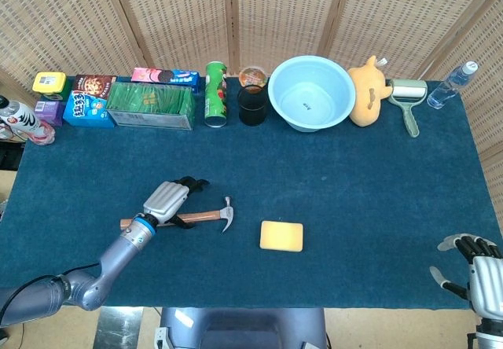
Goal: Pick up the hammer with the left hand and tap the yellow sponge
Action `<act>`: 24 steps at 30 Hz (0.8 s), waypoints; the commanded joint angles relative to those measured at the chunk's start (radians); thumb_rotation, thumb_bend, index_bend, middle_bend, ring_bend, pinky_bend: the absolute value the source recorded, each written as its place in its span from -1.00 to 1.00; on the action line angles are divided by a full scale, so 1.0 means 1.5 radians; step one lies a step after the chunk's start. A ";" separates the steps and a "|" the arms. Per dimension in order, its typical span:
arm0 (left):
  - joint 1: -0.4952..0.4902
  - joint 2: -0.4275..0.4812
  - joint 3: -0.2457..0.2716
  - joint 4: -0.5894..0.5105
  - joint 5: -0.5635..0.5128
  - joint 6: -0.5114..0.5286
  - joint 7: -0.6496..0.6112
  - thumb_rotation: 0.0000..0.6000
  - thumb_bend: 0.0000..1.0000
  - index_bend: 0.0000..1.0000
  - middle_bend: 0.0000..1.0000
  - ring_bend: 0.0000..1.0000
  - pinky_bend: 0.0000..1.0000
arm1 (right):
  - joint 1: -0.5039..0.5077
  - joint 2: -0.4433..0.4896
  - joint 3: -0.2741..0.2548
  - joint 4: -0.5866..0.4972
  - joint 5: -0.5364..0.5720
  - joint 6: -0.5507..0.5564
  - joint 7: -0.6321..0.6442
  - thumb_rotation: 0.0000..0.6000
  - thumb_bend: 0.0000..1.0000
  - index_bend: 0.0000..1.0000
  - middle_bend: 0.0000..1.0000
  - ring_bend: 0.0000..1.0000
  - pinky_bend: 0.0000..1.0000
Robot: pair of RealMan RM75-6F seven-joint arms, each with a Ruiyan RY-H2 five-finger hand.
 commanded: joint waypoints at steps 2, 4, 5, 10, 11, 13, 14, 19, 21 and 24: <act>0.023 0.017 -0.006 -0.028 0.025 0.051 0.003 1.00 -0.83 -1.00 -0.75 -0.94 -0.60 | 0.002 0.003 0.000 -0.002 -0.002 -0.003 0.001 1.00 -0.56 -0.09 -0.17 -0.34 -0.46; 0.040 0.040 -0.001 -0.058 0.041 0.081 0.009 1.00 -0.82 -1.00 -0.75 -0.94 -0.60 | 0.007 0.004 0.000 -0.004 -0.004 -0.009 -0.001 1.00 -0.56 -0.09 -0.17 -0.34 -0.46; 0.045 0.046 0.000 -0.066 0.046 0.089 0.010 1.00 -0.82 -1.00 -0.75 -0.93 -0.60 | 0.008 0.004 0.000 -0.005 -0.004 -0.011 -0.002 1.00 -0.56 -0.09 -0.17 -0.34 -0.46; 0.113 0.109 0.029 -0.143 0.093 0.193 0.025 1.00 -0.74 -1.00 -0.75 -0.94 -0.60 | 0.028 0.000 0.005 -0.005 -0.005 -0.038 -0.008 1.00 -0.56 -0.09 -0.17 -0.34 -0.46; 0.126 0.122 0.036 -0.159 0.098 0.208 0.028 1.00 -0.73 -1.00 -0.75 -0.94 -0.60 | 0.032 0.000 0.005 -0.005 -0.005 -0.043 -0.010 1.00 -0.56 -0.09 -0.17 -0.34 -0.46; 0.157 0.151 0.054 -0.194 0.114 0.243 0.031 1.00 -0.73 -1.00 -0.75 -0.93 -0.60 | 0.041 -0.003 0.005 -0.006 -0.007 -0.055 -0.015 1.00 -0.56 -0.09 -0.17 -0.34 -0.46; 0.171 0.163 0.063 -0.206 0.124 0.259 0.032 1.00 -0.72 -0.98 -0.75 -0.92 -0.60 | 0.044 -0.005 0.005 -0.007 -0.008 -0.059 -0.017 1.00 -0.56 -0.09 -0.17 -0.34 -0.46; 0.254 0.217 0.120 -0.240 0.195 0.359 0.033 1.00 -0.71 -0.83 -0.69 -0.81 -0.59 | 0.059 -0.007 0.006 -0.013 -0.013 -0.075 -0.029 1.00 -0.56 -0.09 -0.17 -0.34 -0.46; 0.291 0.239 0.143 -0.245 0.211 0.394 0.030 1.00 -0.70 -0.81 -0.68 -0.81 -0.59 | 0.062 -0.006 0.007 -0.016 -0.012 -0.077 -0.032 1.00 -0.56 -0.09 -0.17 -0.34 -0.46; 0.342 0.265 0.166 -0.247 0.223 0.443 0.017 1.00 -0.70 -0.78 -0.66 -0.80 -0.59 | 0.066 -0.006 0.008 -0.017 -0.013 -0.078 -0.036 1.00 -0.56 -0.09 -0.17 -0.34 -0.46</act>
